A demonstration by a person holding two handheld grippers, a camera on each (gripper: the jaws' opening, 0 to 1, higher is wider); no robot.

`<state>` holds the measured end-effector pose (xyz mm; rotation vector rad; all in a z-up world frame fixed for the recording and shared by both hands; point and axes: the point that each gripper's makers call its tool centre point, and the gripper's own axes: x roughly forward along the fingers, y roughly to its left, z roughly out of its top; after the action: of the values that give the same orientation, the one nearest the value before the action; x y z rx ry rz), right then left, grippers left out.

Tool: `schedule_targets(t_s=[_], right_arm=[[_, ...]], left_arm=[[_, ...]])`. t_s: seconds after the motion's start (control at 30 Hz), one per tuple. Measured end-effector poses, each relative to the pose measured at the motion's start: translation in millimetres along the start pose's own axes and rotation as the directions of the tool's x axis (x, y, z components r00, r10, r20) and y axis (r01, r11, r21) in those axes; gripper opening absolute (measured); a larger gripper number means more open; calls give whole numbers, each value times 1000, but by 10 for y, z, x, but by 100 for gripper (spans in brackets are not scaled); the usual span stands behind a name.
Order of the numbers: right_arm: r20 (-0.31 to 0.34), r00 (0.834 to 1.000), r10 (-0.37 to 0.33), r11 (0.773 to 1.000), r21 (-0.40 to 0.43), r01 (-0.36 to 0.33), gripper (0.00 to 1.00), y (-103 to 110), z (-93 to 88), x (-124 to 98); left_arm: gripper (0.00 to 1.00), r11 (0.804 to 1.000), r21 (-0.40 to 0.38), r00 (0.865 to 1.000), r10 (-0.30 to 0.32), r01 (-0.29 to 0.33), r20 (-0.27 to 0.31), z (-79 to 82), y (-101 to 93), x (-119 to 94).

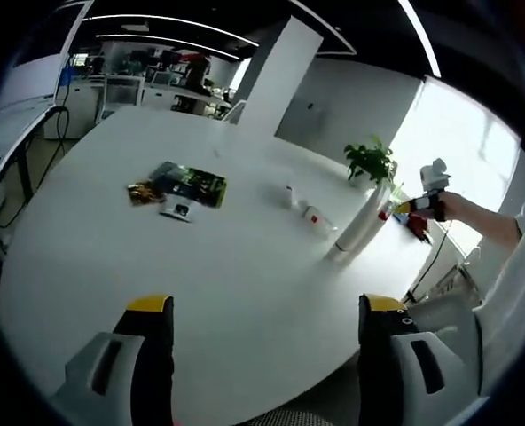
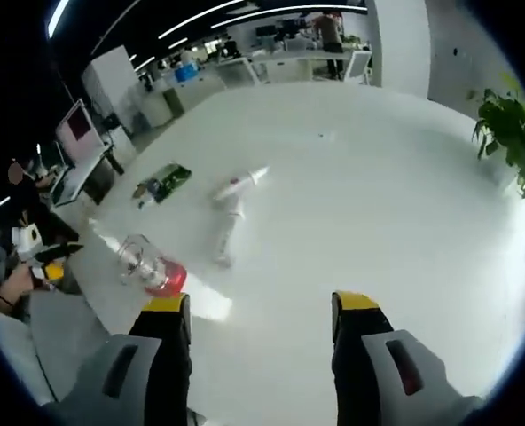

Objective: Arrange the skincare products in the storage area until every visible bottle or jar stands upright without overlapping.

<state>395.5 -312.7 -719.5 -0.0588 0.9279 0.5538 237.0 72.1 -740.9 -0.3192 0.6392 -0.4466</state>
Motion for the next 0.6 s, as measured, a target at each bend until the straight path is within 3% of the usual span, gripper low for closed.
schedule_targets(t_s=[0.23, 0.6], right_arm=[[-80, 996, 44, 998, -34, -46, 62, 36, 221, 387], [-220, 967, 127, 984, -96, -151, 55, 445, 222, 922]], left_arm=[[78, 999, -35, 1000, 21, -21, 3, 5, 106, -7], [77, 997, -67, 1000, 30, -31, -5, -14, 191, 57]])
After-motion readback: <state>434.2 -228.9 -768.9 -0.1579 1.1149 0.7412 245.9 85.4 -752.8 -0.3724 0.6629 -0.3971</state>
